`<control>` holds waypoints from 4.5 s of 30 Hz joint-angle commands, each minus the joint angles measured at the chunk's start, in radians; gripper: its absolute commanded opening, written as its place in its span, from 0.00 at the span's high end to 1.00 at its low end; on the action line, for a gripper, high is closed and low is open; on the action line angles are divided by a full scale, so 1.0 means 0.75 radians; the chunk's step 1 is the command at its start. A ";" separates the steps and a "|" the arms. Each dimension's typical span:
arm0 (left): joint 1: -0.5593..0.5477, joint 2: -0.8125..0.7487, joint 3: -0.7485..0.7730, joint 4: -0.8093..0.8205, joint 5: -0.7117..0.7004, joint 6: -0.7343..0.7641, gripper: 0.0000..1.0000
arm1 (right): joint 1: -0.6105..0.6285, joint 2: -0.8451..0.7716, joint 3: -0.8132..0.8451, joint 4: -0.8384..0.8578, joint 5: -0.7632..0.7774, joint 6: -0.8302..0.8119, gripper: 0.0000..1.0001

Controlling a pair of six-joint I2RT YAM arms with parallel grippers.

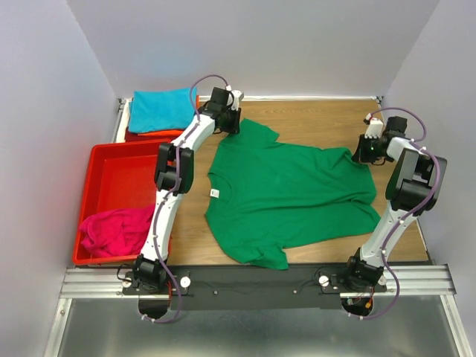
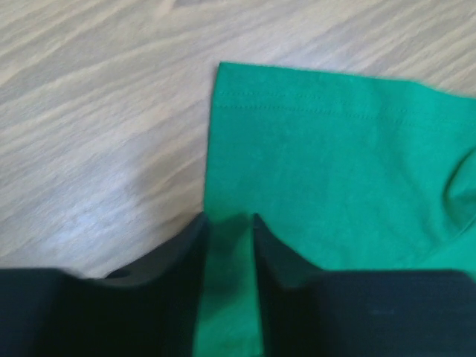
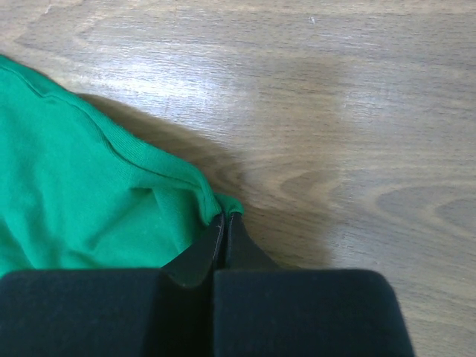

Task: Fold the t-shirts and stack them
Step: Flatten the tshirt out

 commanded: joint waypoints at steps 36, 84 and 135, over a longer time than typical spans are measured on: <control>0.150 -0.628 -1.004 0.399 0.104 -0.146 0.62 | -0.032 -0.018 -0.015 -0.055 -0.118 -0.010 0.99; 0.076 -0.462 -0.773 0.049 -0.125 0.051 0.60 | -0.032 -0.032 -0.006 -0.069 -0.120 -0.012 0.99; 0.025 -1.139 -0.969 0.347 -0.296 0.126 1.00 | -0.032 -0.717 -0.170 -0.061 0.002 -0.081 1.00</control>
